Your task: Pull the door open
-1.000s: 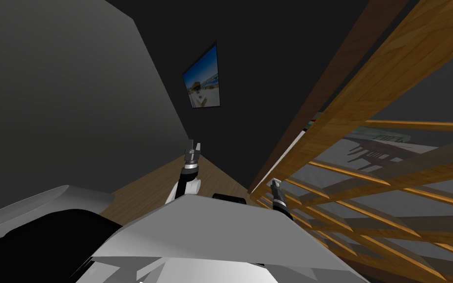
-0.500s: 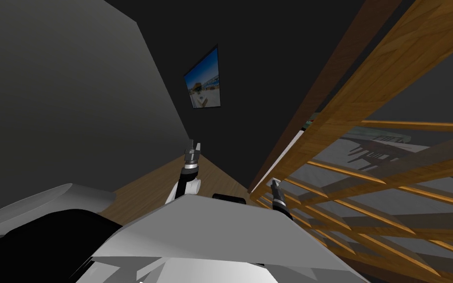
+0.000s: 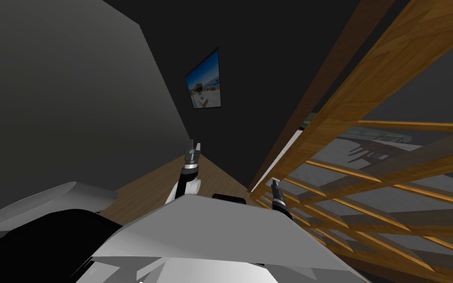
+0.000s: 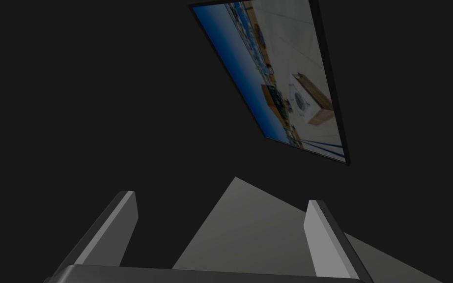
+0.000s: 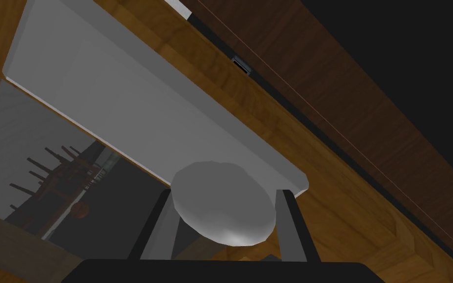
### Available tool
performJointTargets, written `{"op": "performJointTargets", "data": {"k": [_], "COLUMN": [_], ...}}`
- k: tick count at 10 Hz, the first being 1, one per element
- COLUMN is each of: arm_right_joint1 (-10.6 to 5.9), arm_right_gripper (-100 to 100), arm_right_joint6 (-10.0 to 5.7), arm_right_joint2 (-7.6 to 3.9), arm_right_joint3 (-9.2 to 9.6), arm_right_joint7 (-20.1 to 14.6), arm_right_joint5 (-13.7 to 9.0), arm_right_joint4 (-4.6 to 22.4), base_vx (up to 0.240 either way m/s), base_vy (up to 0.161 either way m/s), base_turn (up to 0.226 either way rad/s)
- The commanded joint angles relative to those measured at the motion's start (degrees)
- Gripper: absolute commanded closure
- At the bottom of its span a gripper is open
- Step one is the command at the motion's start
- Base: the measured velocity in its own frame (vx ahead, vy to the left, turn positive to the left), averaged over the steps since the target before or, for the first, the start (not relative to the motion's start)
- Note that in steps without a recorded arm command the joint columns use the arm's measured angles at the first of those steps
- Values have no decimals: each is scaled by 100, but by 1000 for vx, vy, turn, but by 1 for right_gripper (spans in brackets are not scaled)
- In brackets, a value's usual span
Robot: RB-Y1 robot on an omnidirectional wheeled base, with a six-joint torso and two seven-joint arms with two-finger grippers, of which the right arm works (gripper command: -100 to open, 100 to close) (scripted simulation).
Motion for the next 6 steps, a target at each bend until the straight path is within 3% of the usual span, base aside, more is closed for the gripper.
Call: {"op": "performJointTargets", "data": {"k": [1,6], "arm_right_joint1": [-12,-32], "arm_right_gripper": [100,100], "arm_right_joint6": [15,14], "arm_right_joint2": [35,36], "arm_right_joint3": [48,81], "arm_right_joint7": [-176,-879], "arm_right_joint5": [5,-22], "arm_right_joint4": [17,18], "base_vx": [-22,-28], "base_vy": [-1,-1], "base_turn": [8,15]}}
